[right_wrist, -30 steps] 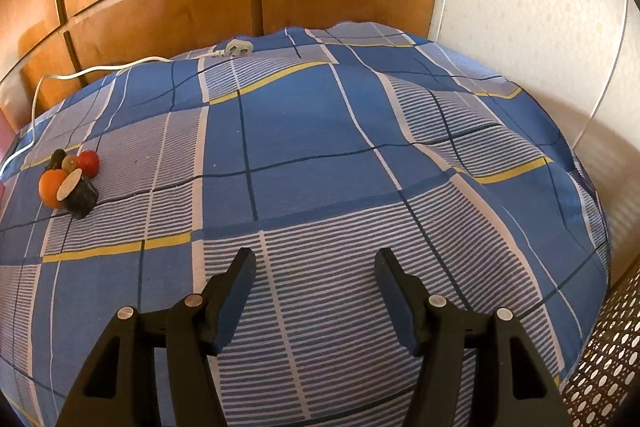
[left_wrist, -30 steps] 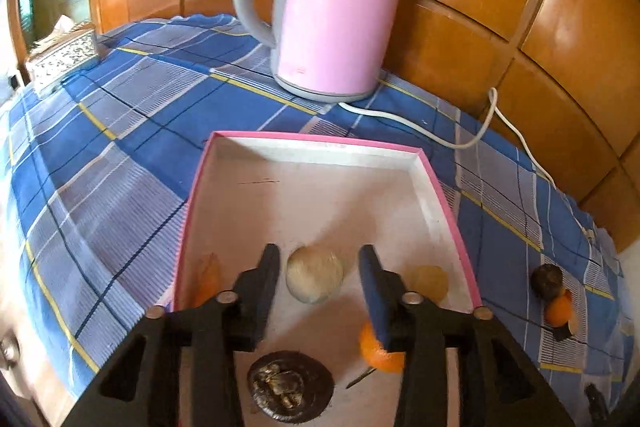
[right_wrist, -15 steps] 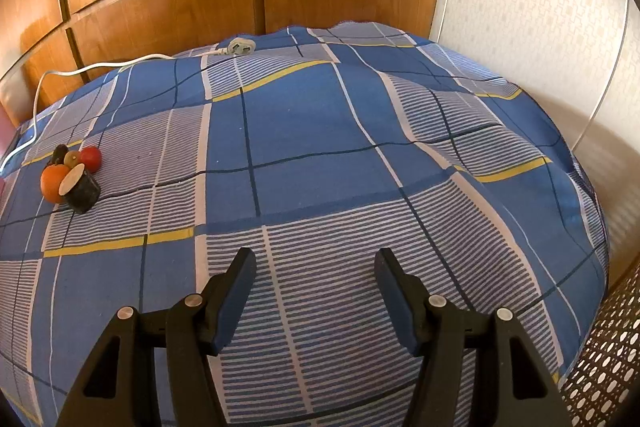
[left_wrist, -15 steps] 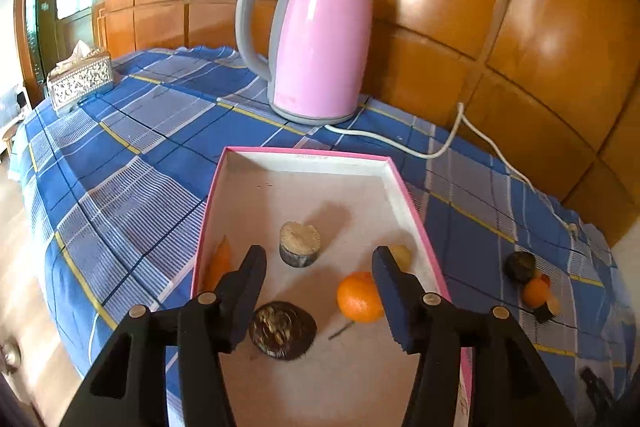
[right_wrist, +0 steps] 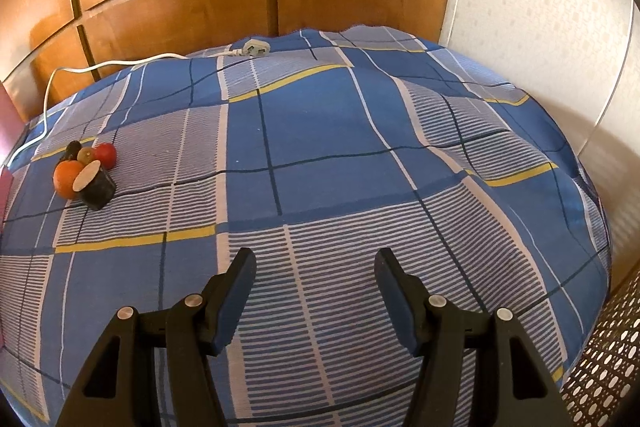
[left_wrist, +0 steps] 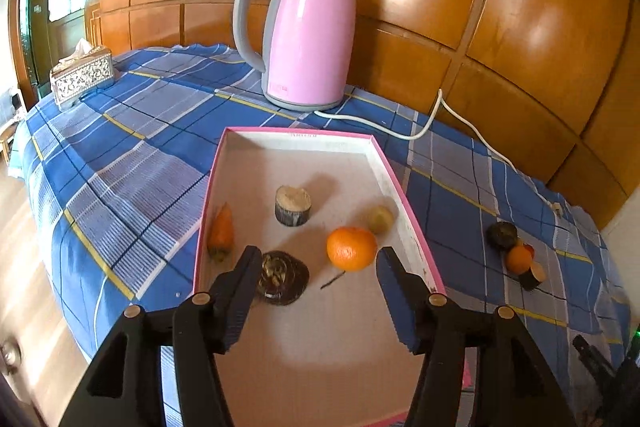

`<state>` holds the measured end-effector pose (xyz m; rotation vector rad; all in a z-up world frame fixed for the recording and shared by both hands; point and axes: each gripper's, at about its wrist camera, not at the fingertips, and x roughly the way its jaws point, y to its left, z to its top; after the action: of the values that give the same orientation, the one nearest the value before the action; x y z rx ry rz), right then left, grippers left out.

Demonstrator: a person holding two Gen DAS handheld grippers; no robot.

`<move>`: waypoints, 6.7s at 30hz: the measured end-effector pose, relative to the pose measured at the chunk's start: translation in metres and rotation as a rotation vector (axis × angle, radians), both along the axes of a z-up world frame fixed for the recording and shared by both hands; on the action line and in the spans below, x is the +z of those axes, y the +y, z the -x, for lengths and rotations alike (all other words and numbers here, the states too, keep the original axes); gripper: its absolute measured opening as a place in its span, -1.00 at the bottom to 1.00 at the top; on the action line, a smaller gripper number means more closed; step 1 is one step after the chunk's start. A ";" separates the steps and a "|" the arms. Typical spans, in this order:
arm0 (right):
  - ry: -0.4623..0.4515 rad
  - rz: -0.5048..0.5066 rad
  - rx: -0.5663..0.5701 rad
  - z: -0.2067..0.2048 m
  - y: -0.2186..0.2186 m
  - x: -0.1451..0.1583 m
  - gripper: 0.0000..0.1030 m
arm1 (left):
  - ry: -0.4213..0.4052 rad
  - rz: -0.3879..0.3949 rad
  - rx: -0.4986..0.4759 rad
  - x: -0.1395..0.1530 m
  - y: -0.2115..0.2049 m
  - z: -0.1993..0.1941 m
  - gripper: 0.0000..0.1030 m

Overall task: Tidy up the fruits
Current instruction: 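Reach the right gripper to the red tomato and close on it, then carry the tomato with the right gripper into the tray and release, then move the left gripper to the dark lumpy fruit and grasp it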

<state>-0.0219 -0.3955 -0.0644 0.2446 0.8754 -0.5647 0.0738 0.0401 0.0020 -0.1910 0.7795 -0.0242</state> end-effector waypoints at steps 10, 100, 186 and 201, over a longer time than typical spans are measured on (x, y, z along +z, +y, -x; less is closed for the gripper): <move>-0.009 0.005 0.021 -0.003 0.007 0.005 0.21 | 0.021 0.002 -0.004 -0.008 0.002 0.014 0.22; -0.101 -0.371 0.716 -0.116 0.176 0.060 -0.53 | 0.037 0.048 0.172 -0.023 0.051 0.068 0.60; -0.068 -0.045 -0.160 0.018 -0.041 0.009 -0.10 | 0.038 -0.042 -0.324 0.005 -0.095 0.030 0.62; -0.071 -0.039 -0.132 0.014 -0.038 0.007 -0.10 | 0.096 -0.002 -0.455 0.002 -0.157 -0.015 0.41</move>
<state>-0.0361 -0.4340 -0.0572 0.3575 0.8059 -0.6581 0.0889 -0.1170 0.0038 -0.0096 0.9054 -0.4468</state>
